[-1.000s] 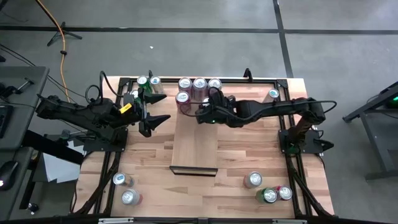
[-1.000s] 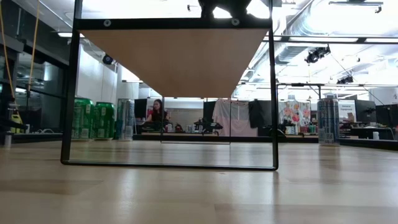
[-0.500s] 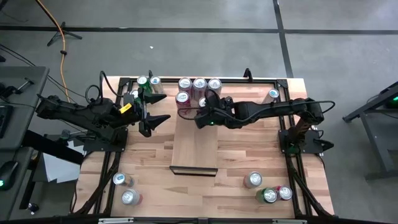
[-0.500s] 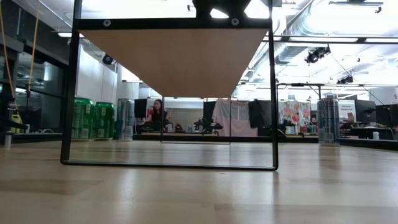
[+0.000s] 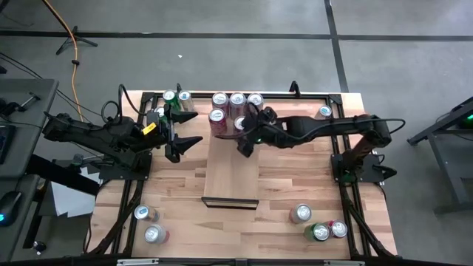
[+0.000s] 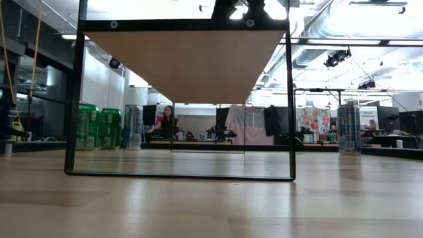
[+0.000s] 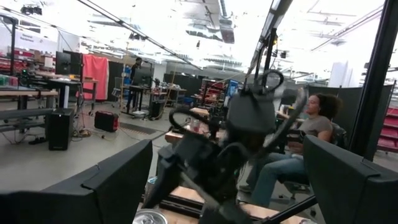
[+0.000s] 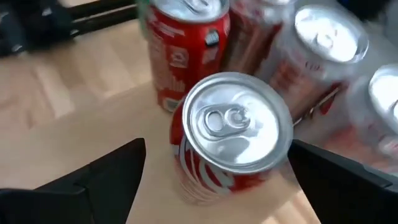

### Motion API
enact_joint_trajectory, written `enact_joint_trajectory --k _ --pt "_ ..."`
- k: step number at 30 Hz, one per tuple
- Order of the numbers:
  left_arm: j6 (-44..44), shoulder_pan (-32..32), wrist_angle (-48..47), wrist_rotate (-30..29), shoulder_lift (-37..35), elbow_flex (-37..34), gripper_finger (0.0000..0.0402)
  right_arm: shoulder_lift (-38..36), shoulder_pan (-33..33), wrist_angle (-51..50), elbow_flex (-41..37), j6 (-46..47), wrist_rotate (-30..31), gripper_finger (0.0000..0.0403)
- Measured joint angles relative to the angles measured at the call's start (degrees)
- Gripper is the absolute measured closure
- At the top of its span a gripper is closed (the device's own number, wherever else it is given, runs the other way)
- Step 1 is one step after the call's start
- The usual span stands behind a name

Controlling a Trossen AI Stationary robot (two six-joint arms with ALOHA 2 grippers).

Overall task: Place canned beverage on shelf
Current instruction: Put the top red soda can on the shelf

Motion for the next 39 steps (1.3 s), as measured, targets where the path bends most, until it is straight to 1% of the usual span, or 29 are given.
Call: enact_joint_trajectory --k 2,7,14,16,20,24,26,32,39 --pt "0.00 0.02 0.02 0.00 0.00 0.00 0.0054 -1.50 -0.74 0.25 0.03 -5.05 -2.61 0.0023" --pt "-0.42 0.01 0.02 0.00 0.00 0.00 0.0054 -4.26 -3.79 0.72 0.03 -16.14 -12.28 0.0022" --pt "-1.56 0.00 0.02 0.00 0.00 0.00 0.0054 -4.92 -9.52 1.14 0.03 -28.42 -25.92 0.0022" --pt "-2.82 0.00 0.02 0.00 0.00 0.00 0.0054 -4.90 -11.08 1.17 0.03 -31.01 -29.58 0.0022" --pt "-4.97 0.00 0.02 0.00 0.00 0.00 0.0054 -4.89 -13.70 1.44 0.03 -32.29 -33.01 0.0022" --pt "-5.10 0.02 0.02 0.00 0.00 0.00 0.0054 -4.25 -15.62 0.80 0.08 -33.62 -39.94 0.0022" --pt "-5.10 0.00 0.03 0.00 0.00 0.00 0.0054 -3.75 -15.97 0.65 0.06 -35.08 -41.30 0.0022" --pt "-5.14 0.01 0.03 0.00 0.00 0.00 0.0054 -2.20 -15.98 1.57 0.06 -38.87 -41.59 0.0022" --pt "-5.16 0.00 0.02 0.00 0.00 0.00 0.0054 -0.98 -15.98 1.61 0.06 -39.35 -42.63 0.0022"
